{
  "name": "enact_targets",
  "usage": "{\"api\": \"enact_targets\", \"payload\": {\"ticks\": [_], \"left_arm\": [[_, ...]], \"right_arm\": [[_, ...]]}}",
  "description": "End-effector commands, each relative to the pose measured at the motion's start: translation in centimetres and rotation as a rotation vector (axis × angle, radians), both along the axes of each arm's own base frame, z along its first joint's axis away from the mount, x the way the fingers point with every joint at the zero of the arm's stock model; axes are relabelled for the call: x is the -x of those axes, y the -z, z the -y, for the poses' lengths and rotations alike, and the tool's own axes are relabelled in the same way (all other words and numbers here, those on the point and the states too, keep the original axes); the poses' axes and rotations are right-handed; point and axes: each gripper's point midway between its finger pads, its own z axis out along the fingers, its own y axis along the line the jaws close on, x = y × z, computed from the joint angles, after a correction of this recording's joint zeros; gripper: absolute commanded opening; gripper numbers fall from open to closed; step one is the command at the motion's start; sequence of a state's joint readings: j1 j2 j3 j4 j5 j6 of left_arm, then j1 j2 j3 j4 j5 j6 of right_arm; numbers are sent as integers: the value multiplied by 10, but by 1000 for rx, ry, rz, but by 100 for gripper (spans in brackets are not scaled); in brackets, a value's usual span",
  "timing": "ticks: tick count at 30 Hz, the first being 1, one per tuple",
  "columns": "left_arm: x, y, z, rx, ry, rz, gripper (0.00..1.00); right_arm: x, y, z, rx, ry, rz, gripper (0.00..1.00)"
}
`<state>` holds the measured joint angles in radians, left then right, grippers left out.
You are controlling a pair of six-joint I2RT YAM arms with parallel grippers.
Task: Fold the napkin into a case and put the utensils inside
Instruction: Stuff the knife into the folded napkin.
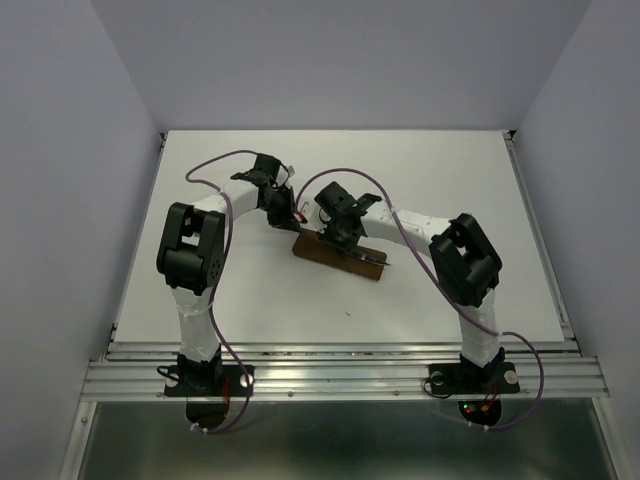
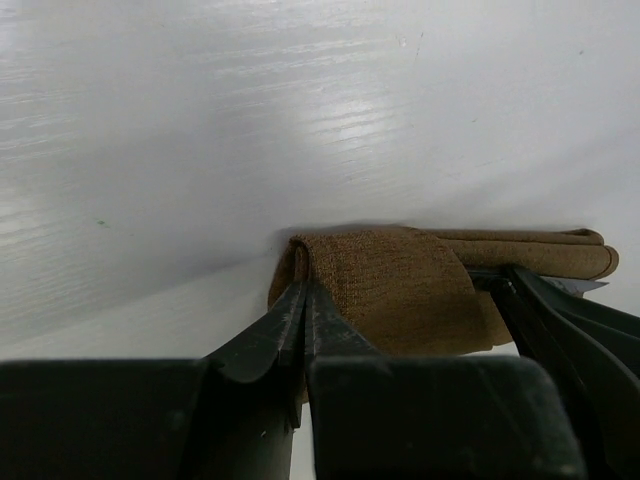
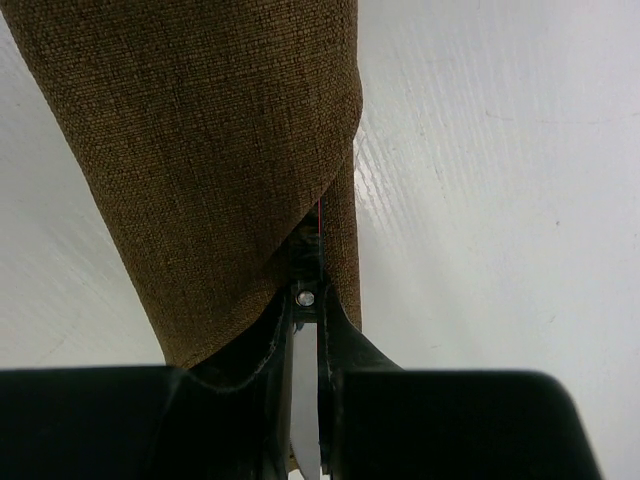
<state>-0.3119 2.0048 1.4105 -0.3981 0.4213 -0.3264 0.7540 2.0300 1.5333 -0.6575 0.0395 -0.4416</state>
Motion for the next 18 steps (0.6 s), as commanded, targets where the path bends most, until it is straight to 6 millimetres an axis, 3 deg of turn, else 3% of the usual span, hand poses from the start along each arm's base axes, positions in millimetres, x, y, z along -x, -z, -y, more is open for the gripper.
{"api": "enact_targets", "payload": {"ticks": [1,6,18], "left_arm": [[-17,-42,-12,0,-15,110,14],[-14,-25,-20,-6,-36,69,13],[-5,-4,4,58,57,-5,13]], "right_arm": [[-3,-5,-18,-35,-50,12,1],[-6,-9,-21,-43,-56,22,1],[-1,-7,-31,-57,-97,-5,1]]}}
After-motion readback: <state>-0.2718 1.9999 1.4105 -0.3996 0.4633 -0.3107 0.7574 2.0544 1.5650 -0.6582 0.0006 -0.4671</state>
